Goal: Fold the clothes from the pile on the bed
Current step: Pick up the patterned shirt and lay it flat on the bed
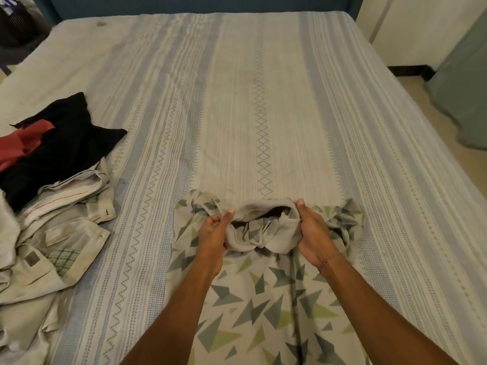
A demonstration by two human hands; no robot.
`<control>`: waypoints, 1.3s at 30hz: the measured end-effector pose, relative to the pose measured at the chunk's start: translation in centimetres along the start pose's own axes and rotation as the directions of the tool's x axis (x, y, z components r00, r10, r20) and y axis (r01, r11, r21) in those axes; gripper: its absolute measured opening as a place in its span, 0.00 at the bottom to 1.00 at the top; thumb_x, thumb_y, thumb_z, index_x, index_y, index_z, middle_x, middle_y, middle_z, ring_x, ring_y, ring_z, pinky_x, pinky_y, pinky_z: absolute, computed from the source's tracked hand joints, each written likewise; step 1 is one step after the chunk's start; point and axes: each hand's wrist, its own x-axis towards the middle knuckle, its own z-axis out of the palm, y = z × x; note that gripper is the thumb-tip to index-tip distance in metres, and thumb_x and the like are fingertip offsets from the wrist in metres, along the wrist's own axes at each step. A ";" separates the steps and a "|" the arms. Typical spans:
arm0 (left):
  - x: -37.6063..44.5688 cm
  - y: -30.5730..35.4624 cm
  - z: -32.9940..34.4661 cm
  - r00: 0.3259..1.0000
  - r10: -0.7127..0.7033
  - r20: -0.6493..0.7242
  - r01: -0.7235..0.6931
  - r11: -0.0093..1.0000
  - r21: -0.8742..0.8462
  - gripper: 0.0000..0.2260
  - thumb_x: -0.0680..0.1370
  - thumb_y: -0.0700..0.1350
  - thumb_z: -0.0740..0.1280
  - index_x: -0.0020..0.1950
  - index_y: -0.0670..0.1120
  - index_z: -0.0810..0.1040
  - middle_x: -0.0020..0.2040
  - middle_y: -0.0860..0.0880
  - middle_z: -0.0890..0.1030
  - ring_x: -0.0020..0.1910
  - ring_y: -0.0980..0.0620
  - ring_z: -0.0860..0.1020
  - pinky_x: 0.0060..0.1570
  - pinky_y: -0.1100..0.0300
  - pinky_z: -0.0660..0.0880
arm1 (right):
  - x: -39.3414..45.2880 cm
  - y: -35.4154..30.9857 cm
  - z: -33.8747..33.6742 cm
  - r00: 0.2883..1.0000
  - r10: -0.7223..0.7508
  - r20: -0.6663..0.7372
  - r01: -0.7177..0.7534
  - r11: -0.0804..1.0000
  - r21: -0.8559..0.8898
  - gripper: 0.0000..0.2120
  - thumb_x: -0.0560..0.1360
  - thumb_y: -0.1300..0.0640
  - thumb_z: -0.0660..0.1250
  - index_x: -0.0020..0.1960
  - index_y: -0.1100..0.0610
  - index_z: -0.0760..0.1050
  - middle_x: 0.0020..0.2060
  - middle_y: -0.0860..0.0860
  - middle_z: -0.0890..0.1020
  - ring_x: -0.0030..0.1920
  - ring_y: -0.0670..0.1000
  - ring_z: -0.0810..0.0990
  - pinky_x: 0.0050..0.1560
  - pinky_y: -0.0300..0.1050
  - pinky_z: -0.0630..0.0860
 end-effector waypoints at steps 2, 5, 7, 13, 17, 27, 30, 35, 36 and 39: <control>0.0 -0.3 -0.2 0.988 0.155 -0.028 -0.134 0.919 0.370 0.39 0.59 0.62 0.83 0.62 0.46 0.74 0.56 0.47 0.83 0.55 0.46 0.82 0.57 0.48 0.80 | -0.2 -0.3 0.0 0.999 -0.032 0.025 0.033 0.999 -0.020 0.14 0.82 0.51 0.64 0.59 0.60 0.81 0.55 0.56 0.86 0.58 0.54 0.84 0.61 0.50 0.79; 0.3 -1.0 -0.5 0.889 0.458 -0.006 -0.292 0.577 0.763 0.26 0.70 0.53 0.79 0.61 0.46 0.72 0.51 0.50 0.79 0.49 0.49 0.79 0.45 0.55 0.75 | -0.4 -0.4 -0.3 0.997 -0.047 0.063 0.047 0.999 0.012 0.11 0.82 0.55 0.65 0.59 0.60 0.80 0.55 0.57 0.85 0.55 0.53 0.85 0.53 0.45 0.82; 0.3 -0.8 -0.6 0.817 0.576 0.028 -0.318 0.409 0.855 0.16 0.76 0.52 0.74 0.56 0.46 0.75 0.45 0.48 0.80 0.43 0.47 0.80 0.38 0.56 0.72 | -0.3 -0.2 -0.3 0.998 -0.065 0.016 0.065 0.998 -0.013 0.10 0.81 0.55 0.67 0.58 0.58 0.79 0.54 0.57 0.86 0.51 0.52 0.85 0.49 0.44 0.83; 1.0 0.7 -0.9 0.807 0.590 0.013 -0.194 0.245 0.950 0.11 0.76 0.46 0.73 0.57 0.46 0.80 0.53 0.45 0.80 0.50 0.46 0.79 0.45 0.51 0.78 | 0.1 0.2 -0.6 0.949 -0.314 0.035 0.292 0.832 -0.472 0.14 0.74 0.45 0.74 0.55 0.50 0.78 0.50 0.49 0.83 0.47 0.46 0.81 0.43 0.35 0.76; 2.1 1.0 -0.4 0.818 0.474 0.325 -0.368 -0.002 0.930 0.14 0.77 0.48 0.72 0.62 0.47 0.79 0.56 0.46 0.78 0.54 0.46 0.77 0.46 0.53 0.76 | 1.3 1.0 -1.0 0.870 -0.432 0.238 0.418 0.390 -0.821 0.12 0.72 0.53 0.78 0.53 0.53 0.83 0.50 0.50 0.79 0.51 0.49 0.78 0.46 0.28 0.69; 1.8 3.0 1.7 0.671 0.679 0.298 -0.322 -0.095 0.942 0.09 0.80 0.47 0.69 0.45 0.43 0.76 0.37 0.46 0.79 0.32 0.44 0.77 0.31 0.57 0.66 | 1.4 1.3 -0.9 0.709 -0.673 0.209 0.437 0.188 -0.880 0.16 0.78 0.47 0.70 0.61 0.54 0.81 0.51 0.50 0.82 0.52 0.51 0.76 0.48 0.44 0.73; 2.1 3.8 2.2 0.630 0.704 0.329 -0.298 -0.172 0.939 0.11 0.77 0.47 0.73 0.42 0.45 0.74 0.31 0.47 0.76 0.25 0.49 0.70 0.27 0.61 0.61 | 0.7 2.0 -0.7 0.832 -0.552 -0.055 0.240 0.449 -0.861 0.22 0.72 0.39 0.74 0.56 0.54 0.76 0.48 0.48 0.80 0.48 0.49 0.78 0.47 0.45 0.77; 2.4 4.8 3.2 0.681 0.674 0.286 -0.256 -0.146 0.955 0.11 0.83 0.53 0.64 0.49 0.46 0.74 0.37 0.47 0.79 0.32 0.48 0.73 0.32 0.55 0.68 | 0.8 2.9 -0.2 0.930 -0.359 -0.081 0.186 0.648 -0.738 0.17 0.71 0.43 0.77 0.39 0.56 0.78 0.31 0.46 0.81 0.31 0.42 0.77 0.35 0.37 0.71; 2.2 4.9 3.4 0.696 0.673 0.250 -0.251 -0.098 0.963 0.11 0.83 0.53 0.62 0.50 0.46 0.73 0.38 0.47 0.79 0.33 0.48 0.74 0.34 0.54 0.69 | 0.9 2.8 0.0 0.917 -0.392 -0.077 0.211 0.639 -0.740 0.16 0.71 0.45 0.77 0.37 0.56 0.77 0.30 0.46 0.79 0.29 0.43 0.75 0.34 0.37 0.70; 1.8 4.5 3.8 0.709 0.678 0.191 -0.251 -0.010 0.968 0.12 0.85 0.53 0.57 0.54 0.45 0.71 0.36 0.47 0.78 0.33 0.46 0.74 0.35 0.53 0.68 | 1.5 2.3 0.7 0.821 -0.565 -0.085 0.251 0.491 -0.835 0.15 0.74 0.55 0.75 0.36 0.56 0.71 0.30 0.49 0.76 0.30 0.48 0.73 0.32 0.40 0.67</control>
